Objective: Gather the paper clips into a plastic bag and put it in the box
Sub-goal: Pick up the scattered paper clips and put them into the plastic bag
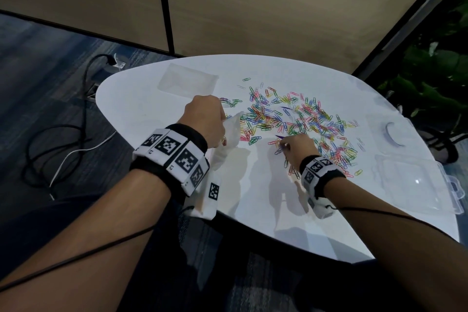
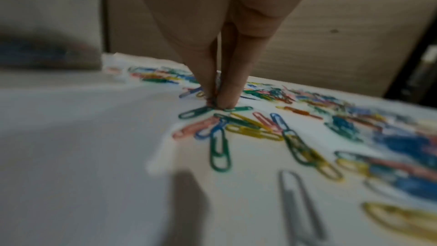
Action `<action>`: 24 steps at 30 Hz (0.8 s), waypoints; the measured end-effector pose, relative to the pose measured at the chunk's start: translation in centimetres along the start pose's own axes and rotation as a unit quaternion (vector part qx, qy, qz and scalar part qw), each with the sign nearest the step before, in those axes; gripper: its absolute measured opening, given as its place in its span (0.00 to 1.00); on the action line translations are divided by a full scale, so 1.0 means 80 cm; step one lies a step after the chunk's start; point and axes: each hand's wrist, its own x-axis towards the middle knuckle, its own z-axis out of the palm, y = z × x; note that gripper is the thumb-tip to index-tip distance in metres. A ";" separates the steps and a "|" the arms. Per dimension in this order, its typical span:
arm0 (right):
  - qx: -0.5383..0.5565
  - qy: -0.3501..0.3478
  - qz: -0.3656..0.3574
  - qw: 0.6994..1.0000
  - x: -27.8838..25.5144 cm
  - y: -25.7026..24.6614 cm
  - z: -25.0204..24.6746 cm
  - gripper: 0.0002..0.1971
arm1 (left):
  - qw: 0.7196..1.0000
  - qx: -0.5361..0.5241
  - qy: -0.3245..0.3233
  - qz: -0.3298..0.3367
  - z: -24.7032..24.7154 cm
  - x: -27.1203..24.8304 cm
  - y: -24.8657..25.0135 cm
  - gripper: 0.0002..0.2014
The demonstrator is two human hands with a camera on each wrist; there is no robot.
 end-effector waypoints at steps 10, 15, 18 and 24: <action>0.643 -0.023 0.171 0.747 -0.004 -0.015 -0.082 0.07 | 1.000 -0.009 -0.005 0.005 0.001 -0.001 0.002 0.09; 0.711 -0.112 0.076 0.690 -0.039 -0.104 -0.116 0.12 | 0.999 -0.030 -0.014 0.014 0.009 0.000 0.007 0.09; 0.655 -0.095 0.033 0.749 -0.055 -0.140 -0.108 0.07 | 0.999 -0.039 -0.013 0.019 0.012 -0.002 0.009 0.09; 0.487 0.005 -0.015 0.873 -0.064 -0.157 -0.092 0.03 | 0.998 -0.052 -0.016 0.019 0.013 -0.003 0.011 0.09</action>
